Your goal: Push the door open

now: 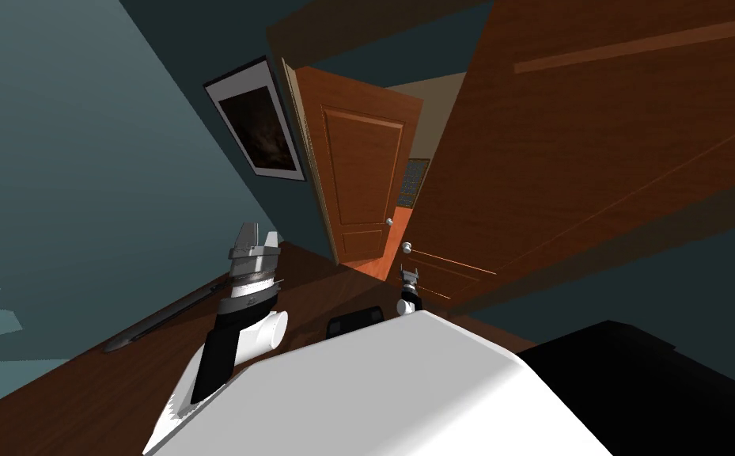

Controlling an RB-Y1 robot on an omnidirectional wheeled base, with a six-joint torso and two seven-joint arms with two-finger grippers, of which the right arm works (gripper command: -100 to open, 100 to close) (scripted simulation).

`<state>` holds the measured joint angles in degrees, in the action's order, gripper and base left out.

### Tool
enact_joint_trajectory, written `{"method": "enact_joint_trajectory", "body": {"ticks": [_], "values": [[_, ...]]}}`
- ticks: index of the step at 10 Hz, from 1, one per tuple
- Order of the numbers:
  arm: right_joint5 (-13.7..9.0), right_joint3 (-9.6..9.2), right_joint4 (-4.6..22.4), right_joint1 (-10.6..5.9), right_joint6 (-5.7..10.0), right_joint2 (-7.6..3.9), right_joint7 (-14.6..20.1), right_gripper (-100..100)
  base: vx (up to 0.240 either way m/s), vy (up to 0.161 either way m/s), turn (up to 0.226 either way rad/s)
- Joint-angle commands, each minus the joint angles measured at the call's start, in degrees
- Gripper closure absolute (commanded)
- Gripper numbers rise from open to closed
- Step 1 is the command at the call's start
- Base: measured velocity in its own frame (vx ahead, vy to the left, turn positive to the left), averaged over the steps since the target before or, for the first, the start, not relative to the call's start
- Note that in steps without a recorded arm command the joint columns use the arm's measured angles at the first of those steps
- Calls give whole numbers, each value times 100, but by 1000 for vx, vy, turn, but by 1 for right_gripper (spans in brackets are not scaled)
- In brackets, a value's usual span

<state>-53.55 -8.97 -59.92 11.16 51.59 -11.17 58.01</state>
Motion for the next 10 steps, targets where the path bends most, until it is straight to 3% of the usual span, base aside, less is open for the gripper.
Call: {"method": "enact_joint_trajectory", "body": {"ticks": [1, 2, 4, 10], "values": [[-154, -8, 158, -41, 45, -33, 170, -100, 92, -116, 180], [-242, -19, 275, -74, 82, -44, 270, -100, 100, -92, 162], [-202, 4, 271, -93, 75, -35, 233, -100, 80, -59, 23], [-221, 59, 415, -144, 117, -39, 304, -100, 174, -129, 32]]}}
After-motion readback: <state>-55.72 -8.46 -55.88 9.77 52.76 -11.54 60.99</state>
